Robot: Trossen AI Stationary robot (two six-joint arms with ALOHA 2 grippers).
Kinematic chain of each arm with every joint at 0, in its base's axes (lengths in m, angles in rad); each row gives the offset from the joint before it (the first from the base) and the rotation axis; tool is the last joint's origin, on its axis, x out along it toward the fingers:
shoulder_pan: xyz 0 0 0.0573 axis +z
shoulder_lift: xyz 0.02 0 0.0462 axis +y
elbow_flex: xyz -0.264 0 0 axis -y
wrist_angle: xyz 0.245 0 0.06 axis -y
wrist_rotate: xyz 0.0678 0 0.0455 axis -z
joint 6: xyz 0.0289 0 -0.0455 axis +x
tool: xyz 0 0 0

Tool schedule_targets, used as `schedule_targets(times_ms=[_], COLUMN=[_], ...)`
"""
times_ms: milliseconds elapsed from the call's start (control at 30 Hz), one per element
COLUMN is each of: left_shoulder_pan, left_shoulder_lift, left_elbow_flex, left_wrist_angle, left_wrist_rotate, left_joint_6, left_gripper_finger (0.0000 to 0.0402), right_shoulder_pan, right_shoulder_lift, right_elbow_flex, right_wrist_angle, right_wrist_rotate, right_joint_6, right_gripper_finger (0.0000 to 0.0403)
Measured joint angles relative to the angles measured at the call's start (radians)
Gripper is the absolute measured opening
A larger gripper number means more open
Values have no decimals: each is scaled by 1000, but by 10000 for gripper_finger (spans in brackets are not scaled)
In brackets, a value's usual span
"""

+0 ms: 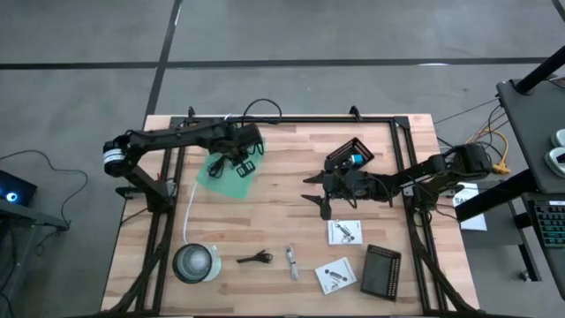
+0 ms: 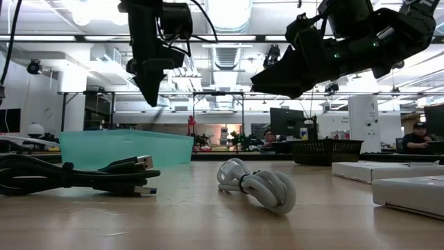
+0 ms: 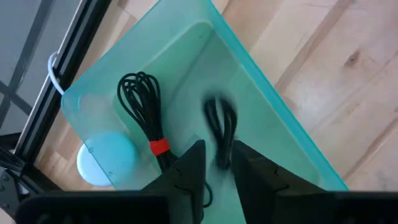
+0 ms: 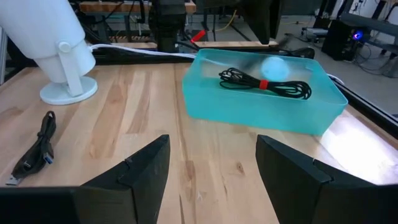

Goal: Pick and place items into bin
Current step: Put the black charger cable into the light blue bin

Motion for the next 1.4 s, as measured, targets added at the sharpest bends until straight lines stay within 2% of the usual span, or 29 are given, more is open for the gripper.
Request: schedule_targets(times_ms=[233, 400, 467, 633, 900, 1100, 1167, 1300, 1400], left_shoulder_pan=[-2, -37, -65, -179, -420, -555, -585, -614, -624], left_shoulder_lift=[0, 1, 1, 1, 11, 70, 102, 176, 235], left_elbow_flex=[0, 1, 0, 0, 0, 1, 1, 1, 4], left_wrist_angle=[8, 53, 105, 212, 336, 397, 405, 399, 398], left_wrist_rotate=[7, 162, 221, 323, 330, 330, 336, 422, 459], left_joint_6=[9, 14, 71, 189, 315, 209, 156, 40, 6], left_gripper_finger=[125, 144, 146, 146, 147, 157, 175, 228, 262], right_shoulder_pan=[0, 0, 0, 0, 0, 0, 0, 0, 0], right_shoulder_lift=[0, 0, 0, 0, 0, 0, 0, 0, 0], right_elbow_flex=[0, 0, 0, 1, 1, 1, 1, 1, 1], right_wrist_angle=[0, -1, -1, -1, -1, -1, -1, 1, 3], right_wrist_rotate=[0, 0, 0, 0, 0, 0, 0, 0, 0], right_joint_6=[0, 0, 0, 1, 0, 1, 1, 4, 4], right_gripper_finger=[224, 224, 224, 224, 224, 224, 224, 224, 224])
